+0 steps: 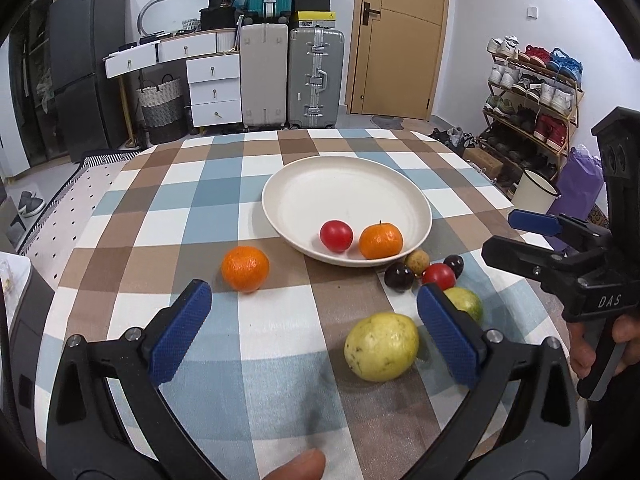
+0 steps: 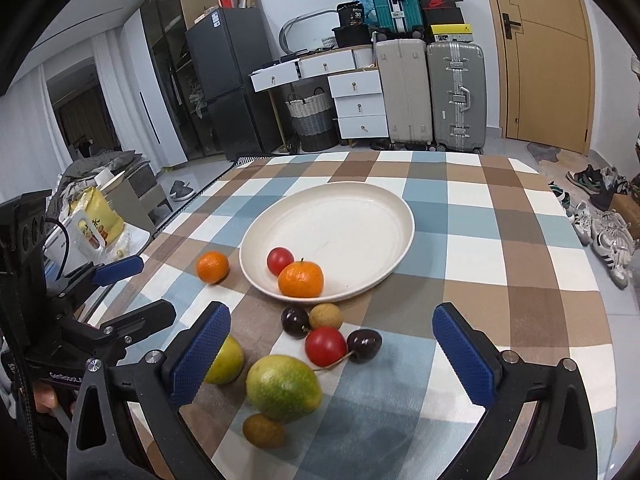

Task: Organize fruits
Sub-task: 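Move the left tool to the pale yellow fruit while the right tool moves to the green mottled fruit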

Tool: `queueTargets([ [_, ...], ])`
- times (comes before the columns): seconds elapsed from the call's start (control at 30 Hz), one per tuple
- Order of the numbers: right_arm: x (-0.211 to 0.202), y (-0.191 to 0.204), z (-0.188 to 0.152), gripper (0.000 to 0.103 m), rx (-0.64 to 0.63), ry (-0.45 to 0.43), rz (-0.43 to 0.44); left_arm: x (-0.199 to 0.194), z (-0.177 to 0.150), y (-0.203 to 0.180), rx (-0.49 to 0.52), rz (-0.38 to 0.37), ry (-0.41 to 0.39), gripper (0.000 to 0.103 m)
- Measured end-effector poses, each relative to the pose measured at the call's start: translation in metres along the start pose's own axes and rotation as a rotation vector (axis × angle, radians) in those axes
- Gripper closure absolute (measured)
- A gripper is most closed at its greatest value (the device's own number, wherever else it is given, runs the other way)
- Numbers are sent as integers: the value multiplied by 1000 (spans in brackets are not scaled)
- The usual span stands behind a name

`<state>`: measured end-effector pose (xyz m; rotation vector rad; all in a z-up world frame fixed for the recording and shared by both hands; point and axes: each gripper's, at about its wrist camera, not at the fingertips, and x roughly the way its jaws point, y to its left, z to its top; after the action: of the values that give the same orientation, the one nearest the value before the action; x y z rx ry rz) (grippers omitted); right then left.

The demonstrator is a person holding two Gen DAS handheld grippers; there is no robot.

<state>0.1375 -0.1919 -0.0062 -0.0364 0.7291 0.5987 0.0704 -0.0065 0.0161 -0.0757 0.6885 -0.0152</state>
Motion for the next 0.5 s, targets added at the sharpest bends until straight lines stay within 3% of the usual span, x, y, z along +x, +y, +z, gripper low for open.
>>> queueTargets([
  [0.5, 3, 10, -30, 0, 22, 94, -41, 12, -10, 5, 3, -17, 54, 0],
])
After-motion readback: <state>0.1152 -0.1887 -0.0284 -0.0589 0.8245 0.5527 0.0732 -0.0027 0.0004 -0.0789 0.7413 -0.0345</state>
